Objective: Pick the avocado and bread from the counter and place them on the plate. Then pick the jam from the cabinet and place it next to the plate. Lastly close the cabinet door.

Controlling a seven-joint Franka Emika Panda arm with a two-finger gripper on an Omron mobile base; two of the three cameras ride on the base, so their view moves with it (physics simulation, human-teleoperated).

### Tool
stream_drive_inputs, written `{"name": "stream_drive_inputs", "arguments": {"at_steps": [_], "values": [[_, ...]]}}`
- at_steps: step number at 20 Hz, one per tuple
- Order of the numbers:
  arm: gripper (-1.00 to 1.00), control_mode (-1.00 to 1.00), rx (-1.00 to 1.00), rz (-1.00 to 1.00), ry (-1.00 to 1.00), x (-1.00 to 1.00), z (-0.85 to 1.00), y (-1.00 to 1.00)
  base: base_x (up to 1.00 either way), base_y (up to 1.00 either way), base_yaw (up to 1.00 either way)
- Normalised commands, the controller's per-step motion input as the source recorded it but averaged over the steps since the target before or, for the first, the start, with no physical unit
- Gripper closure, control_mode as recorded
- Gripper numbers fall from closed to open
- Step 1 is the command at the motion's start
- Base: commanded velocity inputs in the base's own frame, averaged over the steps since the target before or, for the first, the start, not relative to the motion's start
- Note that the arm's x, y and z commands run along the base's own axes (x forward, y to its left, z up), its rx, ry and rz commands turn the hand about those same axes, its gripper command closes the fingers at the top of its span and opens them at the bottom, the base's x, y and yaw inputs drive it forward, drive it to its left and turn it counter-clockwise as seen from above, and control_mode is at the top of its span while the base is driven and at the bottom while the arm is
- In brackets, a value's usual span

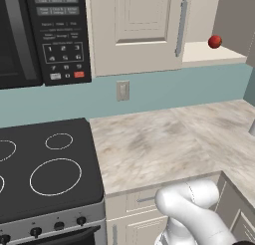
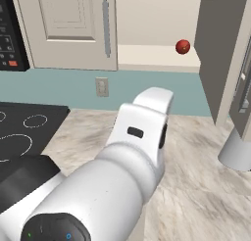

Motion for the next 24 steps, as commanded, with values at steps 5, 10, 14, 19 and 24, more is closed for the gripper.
{"name": "stream_drive_inputs", "arguments": {"at_steps": [5, 10, 14, 19, 24], "values": [[-1.0, -1.0, 0.0, -0.21, 0.0, 0.0, 0.0, 0.0, 0.0, 0.0, 0.0], [-1.0, -1.0, 0.0, -0.17, 0.0, 0.16, 0.0, 0.0, 0.0, 0.0, 0.0], [-1.0, -1.0, 0.0, -0.06, 0.0, 0.29, 0.0, 0.0, 0.0, 0.0, 0.0], [-1.0, -1.0, 0.0, 0.0, 0.01, 0.27, 0.0, -0.06, 0.0, 0.0, 0.0], [-1.0, -1.0, 0.0, 0.0, 0.02, 0.21, 0.0, -0.2, 0.0, 0.0, 0.0]]}}
